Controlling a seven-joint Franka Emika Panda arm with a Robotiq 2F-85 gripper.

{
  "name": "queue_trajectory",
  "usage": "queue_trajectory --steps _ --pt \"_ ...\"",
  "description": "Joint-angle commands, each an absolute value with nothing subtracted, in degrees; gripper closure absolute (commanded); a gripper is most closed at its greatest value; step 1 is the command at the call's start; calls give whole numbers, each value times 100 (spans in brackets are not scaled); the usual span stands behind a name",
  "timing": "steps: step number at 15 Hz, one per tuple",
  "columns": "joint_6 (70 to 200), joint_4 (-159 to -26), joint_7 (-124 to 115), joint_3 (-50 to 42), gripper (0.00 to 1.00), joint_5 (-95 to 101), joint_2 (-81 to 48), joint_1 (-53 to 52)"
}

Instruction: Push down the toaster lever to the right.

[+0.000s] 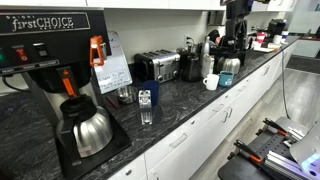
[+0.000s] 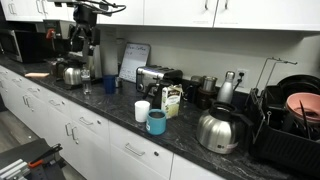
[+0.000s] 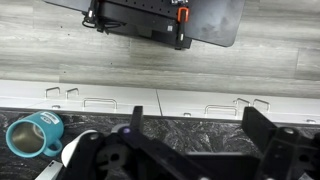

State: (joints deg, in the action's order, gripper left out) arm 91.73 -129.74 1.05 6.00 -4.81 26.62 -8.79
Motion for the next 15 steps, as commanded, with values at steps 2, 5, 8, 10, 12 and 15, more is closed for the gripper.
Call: queue_trajectory --steps 2,5,8,10,12,15 --pt "8972 -12860 -300 641 0 -929 2216 -817" --pt "9338 -12774 -868 639 0 -1750 1782 -783" --pt "9694 -12571 -1378 618 0 -2401 1312 -736" --pt "9991 -12489 -1677 587 0 -2807 1103 -689" --pt "10073 -12593 -1576 621 0 -2665 1176 -705" --pt "10205 -12561 -1744 598 0 -2814 1083 -656"
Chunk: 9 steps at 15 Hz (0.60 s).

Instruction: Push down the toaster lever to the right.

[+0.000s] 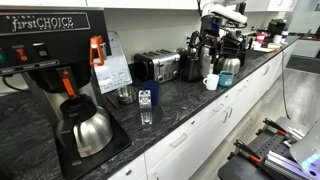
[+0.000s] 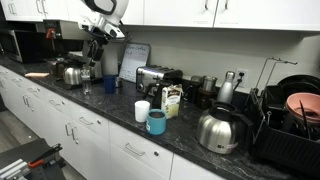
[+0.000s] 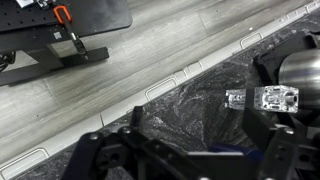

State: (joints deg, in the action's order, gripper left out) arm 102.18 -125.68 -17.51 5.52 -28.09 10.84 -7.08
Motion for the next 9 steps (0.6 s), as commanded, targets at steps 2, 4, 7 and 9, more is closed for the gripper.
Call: queue_trajectory --steps 2,4,7,9 --pt "10205 -12550 -1773 601 0 -2819 1087 -656" --pt "10205 -12549 -1777 601 0 -2819 1087 -656" --pt "10410 -12443 -1941 581 0 -2909 982 -612" --pt "10856 -12293 -2125 528 0 -3143 829 -563"
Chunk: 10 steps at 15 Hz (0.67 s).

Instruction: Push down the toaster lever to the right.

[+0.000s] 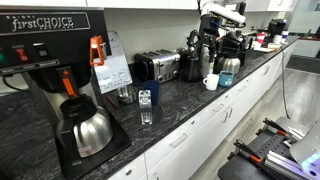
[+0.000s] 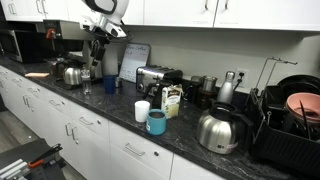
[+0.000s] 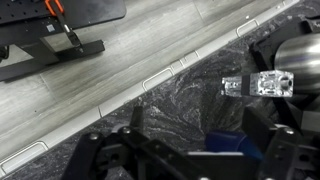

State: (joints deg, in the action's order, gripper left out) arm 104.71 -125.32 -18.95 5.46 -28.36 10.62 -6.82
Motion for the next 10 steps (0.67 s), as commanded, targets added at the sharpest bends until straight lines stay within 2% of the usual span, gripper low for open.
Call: queue_trajectory --steps 1,9,10 --pt "11116 -12220 -2196 491 0 -3315 741 -545" --pt "13907 -11924 -3488 371 0 -3559 -332 -454" --pt "13592 -11998 -3110 372 0 -3548 -243 -449"
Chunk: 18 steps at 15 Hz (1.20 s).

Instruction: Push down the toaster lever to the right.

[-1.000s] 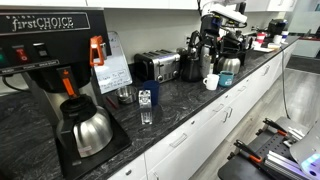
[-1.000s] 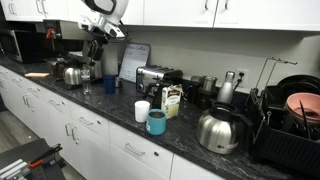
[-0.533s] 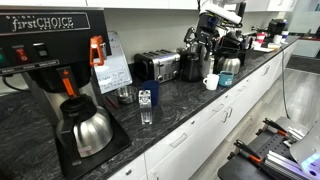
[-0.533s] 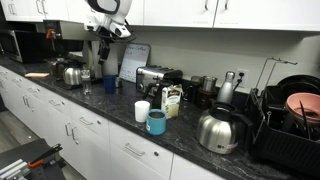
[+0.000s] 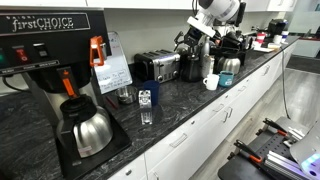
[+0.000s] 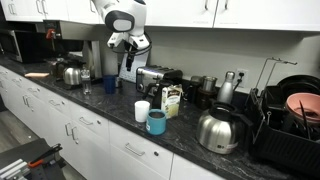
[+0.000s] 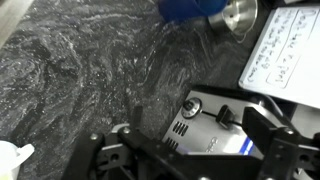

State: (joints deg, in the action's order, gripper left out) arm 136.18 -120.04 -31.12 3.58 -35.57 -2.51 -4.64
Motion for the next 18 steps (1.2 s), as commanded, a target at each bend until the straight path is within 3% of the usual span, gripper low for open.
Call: queue_trajectory --steps 1,9,16,17,18 --pt "13797 -11984 -3257 370 0 -3545 -328 -450" --pt "13980 -11916 -3446 372 0 -3603 -382 -454" --pt "15605 -11997 -4128 350 0 -3709 -642 -485" --pt "15748 -11997 -4198 366 6 -3740 -715 -499" --pt "15908 -11958 -4283 382 22 -3760 -814 -518"
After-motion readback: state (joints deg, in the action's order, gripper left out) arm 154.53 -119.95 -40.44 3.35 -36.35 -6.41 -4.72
